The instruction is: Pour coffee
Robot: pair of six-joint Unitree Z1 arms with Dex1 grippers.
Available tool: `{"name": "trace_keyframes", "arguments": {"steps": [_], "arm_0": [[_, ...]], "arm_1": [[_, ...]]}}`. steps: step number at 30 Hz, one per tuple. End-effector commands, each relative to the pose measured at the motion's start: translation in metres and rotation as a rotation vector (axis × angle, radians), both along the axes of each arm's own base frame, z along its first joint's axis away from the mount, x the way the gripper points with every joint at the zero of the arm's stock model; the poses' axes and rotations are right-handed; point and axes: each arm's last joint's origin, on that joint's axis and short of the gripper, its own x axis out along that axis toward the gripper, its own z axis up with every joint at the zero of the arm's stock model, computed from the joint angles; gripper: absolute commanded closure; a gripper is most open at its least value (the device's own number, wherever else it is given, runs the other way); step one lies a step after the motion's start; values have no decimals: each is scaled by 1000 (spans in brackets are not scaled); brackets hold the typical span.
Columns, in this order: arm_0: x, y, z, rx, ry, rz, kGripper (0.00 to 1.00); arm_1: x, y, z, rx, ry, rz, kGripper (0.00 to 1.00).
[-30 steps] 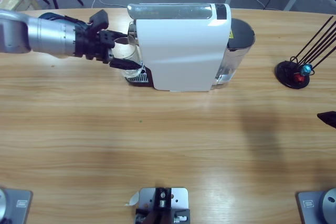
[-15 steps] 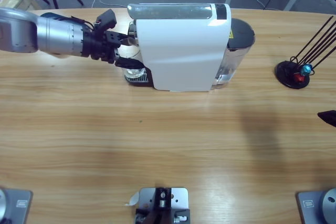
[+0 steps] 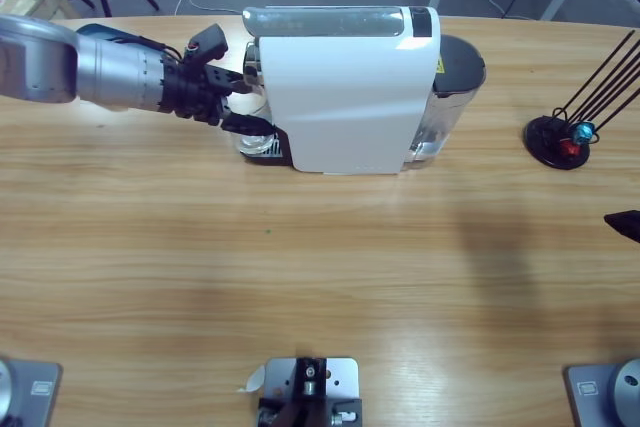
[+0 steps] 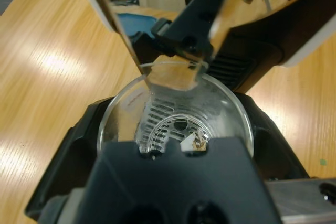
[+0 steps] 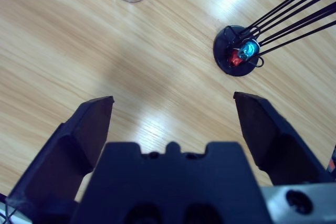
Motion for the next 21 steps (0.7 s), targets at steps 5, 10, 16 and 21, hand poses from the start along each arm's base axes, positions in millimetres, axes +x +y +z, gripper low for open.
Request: {"name": "trace_keyframes", "arguments": {"steps": [5, 10, 16, 21], "arm_0": [[-1, -2, -15, 6, 60, -12, 0], [-15, 10, -2, -35, 66, -38, 0], [-39, 39, 13, -62, 68, -15, 0], [-44, 53, 19, -47, 43, 39, 0]], "arm_1": [[4, 4, -6, -44, 9, -14, 0], [4, 4, -6, -43, 9, -14, 0], [3, 3, -6, -34, 5, -17, 0], [1, 1, -6, -25, 5, -14, 0]]}}
